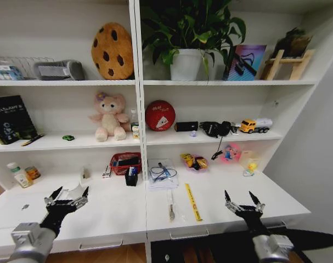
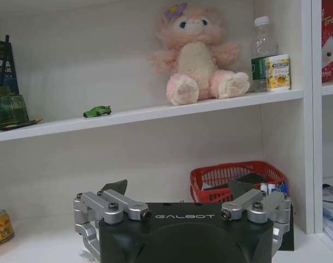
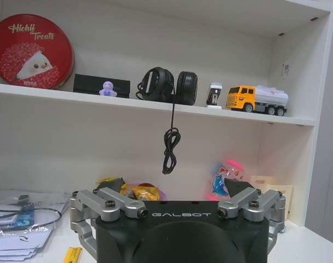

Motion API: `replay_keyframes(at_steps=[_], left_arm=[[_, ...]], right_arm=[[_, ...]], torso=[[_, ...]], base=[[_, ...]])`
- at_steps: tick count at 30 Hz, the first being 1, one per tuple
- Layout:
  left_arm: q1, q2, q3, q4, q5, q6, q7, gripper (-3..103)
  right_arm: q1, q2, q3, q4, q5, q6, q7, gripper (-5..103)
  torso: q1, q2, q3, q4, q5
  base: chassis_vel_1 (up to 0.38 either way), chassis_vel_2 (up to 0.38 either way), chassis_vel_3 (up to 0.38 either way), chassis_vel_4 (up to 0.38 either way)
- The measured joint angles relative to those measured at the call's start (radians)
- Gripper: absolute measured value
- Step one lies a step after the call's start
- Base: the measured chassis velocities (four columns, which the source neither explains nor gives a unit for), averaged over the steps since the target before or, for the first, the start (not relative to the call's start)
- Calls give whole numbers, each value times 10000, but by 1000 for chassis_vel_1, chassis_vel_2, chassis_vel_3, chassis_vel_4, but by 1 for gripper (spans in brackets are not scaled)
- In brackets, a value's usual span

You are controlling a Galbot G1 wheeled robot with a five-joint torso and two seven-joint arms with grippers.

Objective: Organize the objects on the table.

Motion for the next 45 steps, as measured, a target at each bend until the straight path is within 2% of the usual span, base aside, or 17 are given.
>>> replay_keyframes(at_steps=[34,45], left_arm=[[0,0,0,0,0,0,0,100],[0,0,0,0,0,0,0,100]], right_arm=[[18,-96,-23,128,-70,-106,97,100],[27,-99,-32,118,-63,-111,92,100]], torso=[[1,-1,1,1,3],[3,-1,2,4,1]], base=[[0,0,0,0],[142,150,-150,-136]])
